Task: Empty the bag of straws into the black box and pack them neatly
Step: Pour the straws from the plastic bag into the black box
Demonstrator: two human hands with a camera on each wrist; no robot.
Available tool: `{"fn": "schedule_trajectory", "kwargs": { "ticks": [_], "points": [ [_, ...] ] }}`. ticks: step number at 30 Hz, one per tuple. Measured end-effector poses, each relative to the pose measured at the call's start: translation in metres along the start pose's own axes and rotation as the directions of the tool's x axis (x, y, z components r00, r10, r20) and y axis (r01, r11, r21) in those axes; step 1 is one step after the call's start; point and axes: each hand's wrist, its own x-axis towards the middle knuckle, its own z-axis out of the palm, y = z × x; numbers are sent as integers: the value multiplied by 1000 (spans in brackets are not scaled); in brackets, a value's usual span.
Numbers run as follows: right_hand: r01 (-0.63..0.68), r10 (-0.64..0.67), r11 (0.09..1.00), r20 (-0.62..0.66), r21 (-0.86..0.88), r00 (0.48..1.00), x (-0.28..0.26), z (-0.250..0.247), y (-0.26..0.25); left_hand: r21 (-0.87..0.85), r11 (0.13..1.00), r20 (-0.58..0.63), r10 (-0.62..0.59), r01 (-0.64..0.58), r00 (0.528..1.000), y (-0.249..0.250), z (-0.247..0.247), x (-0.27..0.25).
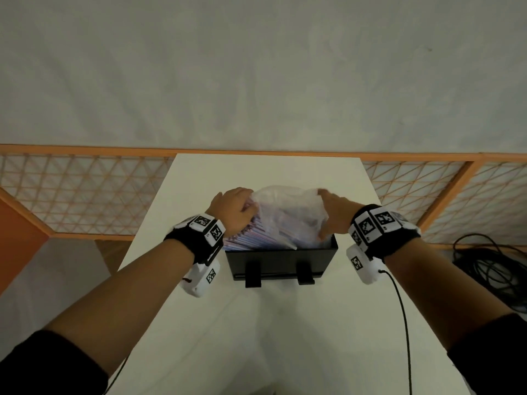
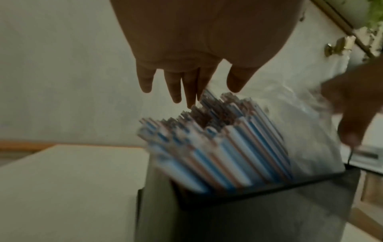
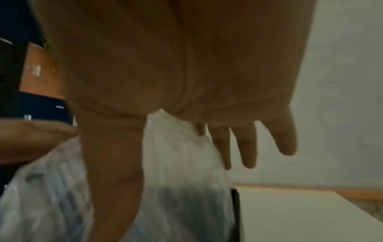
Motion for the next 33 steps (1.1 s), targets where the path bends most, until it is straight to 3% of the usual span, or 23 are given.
{"fn": "schedule_trajectory", "kwargs": {
  "ticks": [2,5,8,10,12,16,19,22,26,28,31,33],
  "points": [
    [-7,15,990,57,-141,998,-5,3,-3,-46,999,-6,-7,6,1000,7,0,2],
    [53,-71,973,-72,-226,995,-14,-4,-10,30,999,16,33,-33,999,18,-1,3],
    [50,-30,996,-243,79,970,-12,-9,-5,54,999,-34,6,-4,999,22,-5,2],
    [51,7,979,-285,197,958,-6,-8,1,49,997,-57,-61,64,996,22,-8,0],
    [43,12,977,-255,208,967,-4,-5,4,128,985,15,-118,115,993,20,-7,-4],
    [43,36,960,-275,277,961,-3,1,4,206,976,94,-94,73,991,23,-4,-11],
    [2,32,982,-176,189,984,0,8,8,221,969,48,-127,113,991,28,-8,-14],
    [-3,33,991,-224,134,974,0,5,17,229,956,-33,-181,184,983,19,-13,-18],
    [86,-3,961,-303,264,953,-4,3,16,365,930,88,-91,53,992,19,-9,-28],
    [126,-46,944,-258,304,965,-2,6,7,389,921,134,-58,2,989,29,-6,-26],
    [260,-234,892,-113,371,966,1,14,-2,379,925,118,-13,-33,993,45,-5,-17],
    [287,-254,868,-132,407,958,-1,19,-8,383,922,153,3,-62,988,54,-5,-10]
  ]
}}
